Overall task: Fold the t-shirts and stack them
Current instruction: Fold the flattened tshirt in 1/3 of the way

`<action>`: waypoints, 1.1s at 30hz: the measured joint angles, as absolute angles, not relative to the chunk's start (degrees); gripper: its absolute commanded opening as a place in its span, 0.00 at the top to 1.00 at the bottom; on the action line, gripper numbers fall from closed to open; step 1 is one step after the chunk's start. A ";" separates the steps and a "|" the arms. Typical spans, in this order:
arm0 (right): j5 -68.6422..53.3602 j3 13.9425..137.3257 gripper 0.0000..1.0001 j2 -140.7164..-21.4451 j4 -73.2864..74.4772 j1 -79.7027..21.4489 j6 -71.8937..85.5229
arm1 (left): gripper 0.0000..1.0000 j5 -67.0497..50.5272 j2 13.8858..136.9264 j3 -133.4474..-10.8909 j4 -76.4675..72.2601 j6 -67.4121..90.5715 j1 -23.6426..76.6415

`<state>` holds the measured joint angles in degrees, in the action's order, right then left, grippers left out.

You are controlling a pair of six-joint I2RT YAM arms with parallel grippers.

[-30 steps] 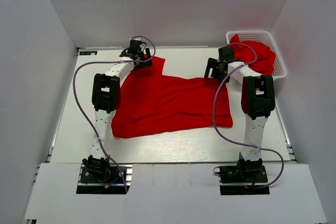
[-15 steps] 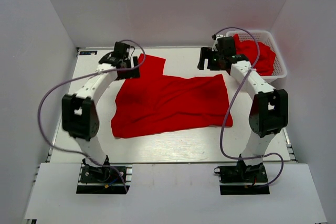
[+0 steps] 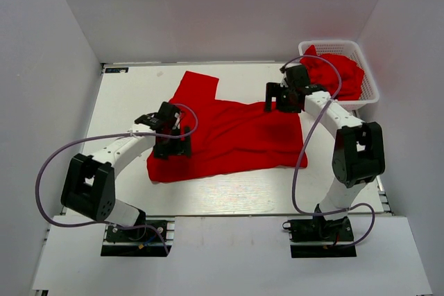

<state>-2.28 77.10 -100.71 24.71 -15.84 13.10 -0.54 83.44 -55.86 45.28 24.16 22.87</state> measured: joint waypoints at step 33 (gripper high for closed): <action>1.65 74.76 0.10 -96.09 26.98 -15.77 13.91 | 0.79 5.96 87.92 -50.96 35.62 25.89 22.57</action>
